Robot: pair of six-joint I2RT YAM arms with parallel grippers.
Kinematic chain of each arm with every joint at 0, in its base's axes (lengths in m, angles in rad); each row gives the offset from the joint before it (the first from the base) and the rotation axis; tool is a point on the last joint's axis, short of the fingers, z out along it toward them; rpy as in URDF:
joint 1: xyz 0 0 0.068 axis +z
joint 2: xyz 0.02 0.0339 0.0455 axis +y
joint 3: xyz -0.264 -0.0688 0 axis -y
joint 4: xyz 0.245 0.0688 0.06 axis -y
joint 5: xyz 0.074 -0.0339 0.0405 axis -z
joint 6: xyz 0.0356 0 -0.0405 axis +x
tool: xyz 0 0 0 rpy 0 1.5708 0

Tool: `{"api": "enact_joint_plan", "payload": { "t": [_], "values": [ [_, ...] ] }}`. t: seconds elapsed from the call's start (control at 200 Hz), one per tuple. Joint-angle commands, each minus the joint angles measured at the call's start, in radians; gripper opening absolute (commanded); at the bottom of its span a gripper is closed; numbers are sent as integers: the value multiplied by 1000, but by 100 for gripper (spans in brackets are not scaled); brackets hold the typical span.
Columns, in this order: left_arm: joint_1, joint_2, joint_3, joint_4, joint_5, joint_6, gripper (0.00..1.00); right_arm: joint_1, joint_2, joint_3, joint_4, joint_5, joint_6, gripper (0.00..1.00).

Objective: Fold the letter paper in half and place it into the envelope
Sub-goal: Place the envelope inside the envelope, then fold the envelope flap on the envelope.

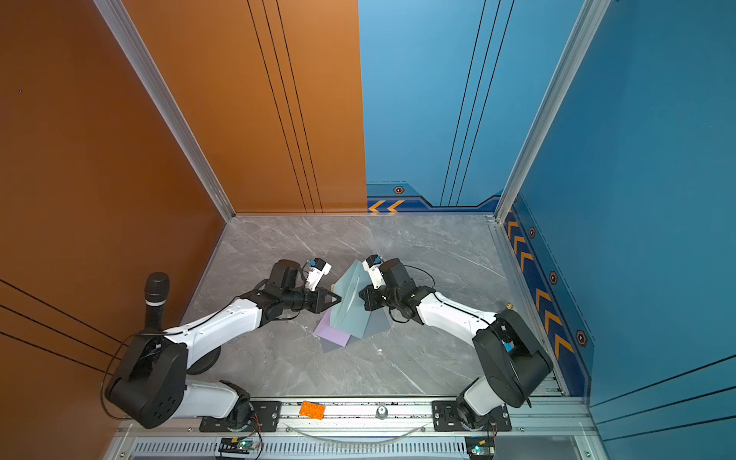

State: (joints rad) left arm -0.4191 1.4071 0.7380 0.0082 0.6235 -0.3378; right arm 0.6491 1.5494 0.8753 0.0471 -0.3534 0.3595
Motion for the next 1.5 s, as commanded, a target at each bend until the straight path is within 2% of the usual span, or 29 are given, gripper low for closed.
{"api": "enact_joint_plan", "payload": {
  "t": [0.0, 0.19, 0.576, 0.776, 0.811, 0.876, 0.976, 1.191, 1.302, 1.387, 1.497],
  "values": [
    [17, 36, -12, -34, -47, -6, 0, 24, 44, 33, 5, 24, -12, 3],
    [17, 78, -3, -77, -77, 19, 0, 80, 130, 76, -12, 54, -9, 2],
    [19, 129, 14, -103, -140, 2, 0, 93, 263, 143, -136, 146, 15, 0],
    [19, 120, 28, -133, -172, 0, 23, 87, 338, 164, -154, 131, 42, 0],
    [19, 113, 31, -141, -178, -1, 24, 86, 346, 164, -156, 128, 46, 0],
    [21, 89, 33, -157, -194, 0, 24, 81, 355, 166, -157, 124, 54, 0],
    [39, 26, 25, -189, -272, 6, 16, 72, 365, 163, -157, 113, 65, 0],
    [141, -163, -50, -276, -448, -22, 9, 61, 374, 145, -128, 80, 82, 0],
    [180, -156, -86, -307, -551, -44, 7, 60, 381, 141, -119, 78, 88, 0],
    [198, -91, -96, -289, -492, -57, 5, 59, 386, 141, -116, 70, 93, 0],
    [163, -13, -103, -134, -369, -92, 5, 60, 389, 142, -112, 64, 96, 0]
  ]
}}
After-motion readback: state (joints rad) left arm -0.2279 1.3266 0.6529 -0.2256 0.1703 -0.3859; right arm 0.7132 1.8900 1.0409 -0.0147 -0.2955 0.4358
